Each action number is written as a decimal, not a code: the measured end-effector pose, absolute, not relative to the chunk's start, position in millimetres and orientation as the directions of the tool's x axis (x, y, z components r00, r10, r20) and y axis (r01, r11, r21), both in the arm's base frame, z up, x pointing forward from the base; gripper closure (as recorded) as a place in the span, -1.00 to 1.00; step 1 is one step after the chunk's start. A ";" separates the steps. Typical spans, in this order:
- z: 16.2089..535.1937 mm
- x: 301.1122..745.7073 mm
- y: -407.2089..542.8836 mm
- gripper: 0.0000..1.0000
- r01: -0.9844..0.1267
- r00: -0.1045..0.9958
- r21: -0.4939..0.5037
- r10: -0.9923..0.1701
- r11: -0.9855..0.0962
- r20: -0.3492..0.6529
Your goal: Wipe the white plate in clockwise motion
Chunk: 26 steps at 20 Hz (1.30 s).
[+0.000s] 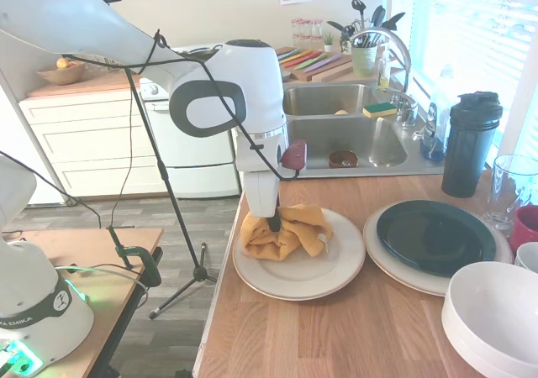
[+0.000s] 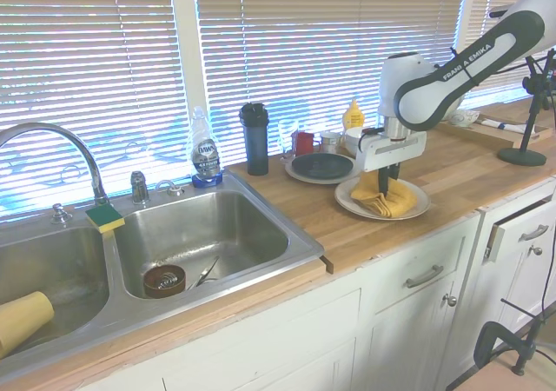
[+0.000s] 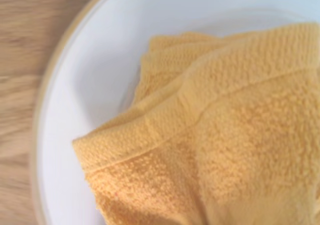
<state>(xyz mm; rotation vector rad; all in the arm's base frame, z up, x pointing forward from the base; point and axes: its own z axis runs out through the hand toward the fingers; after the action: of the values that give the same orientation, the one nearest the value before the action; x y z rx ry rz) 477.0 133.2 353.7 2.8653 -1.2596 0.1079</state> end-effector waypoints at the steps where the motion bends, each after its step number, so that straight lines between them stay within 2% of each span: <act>1: 353.7 478.7 135.4 1.00 -0.736 0.674 -0.020 -0.736 -0.677 0.067; 8: 353.5 498.0 139.7 1.00 -0.745 0.663 -0.034 -0.745 -0.666 0.064; 14: 382.2 519.8 127.1 1.00 -0.763 0.636 -0.073 -0.766 -0.642 0.088; 20: 422.2 548.4 76.8 1.00 -0.811 0.566 -0.100 -0.816 -0.577 0.117; 26: 439.3 559.7 31.2 1.00 -0.837 0.522 -0.109 -0.842 -0.536 0.135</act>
<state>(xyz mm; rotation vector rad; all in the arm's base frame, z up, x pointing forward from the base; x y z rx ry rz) 559.7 31.2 439.3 2.7671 -1.5268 0.2719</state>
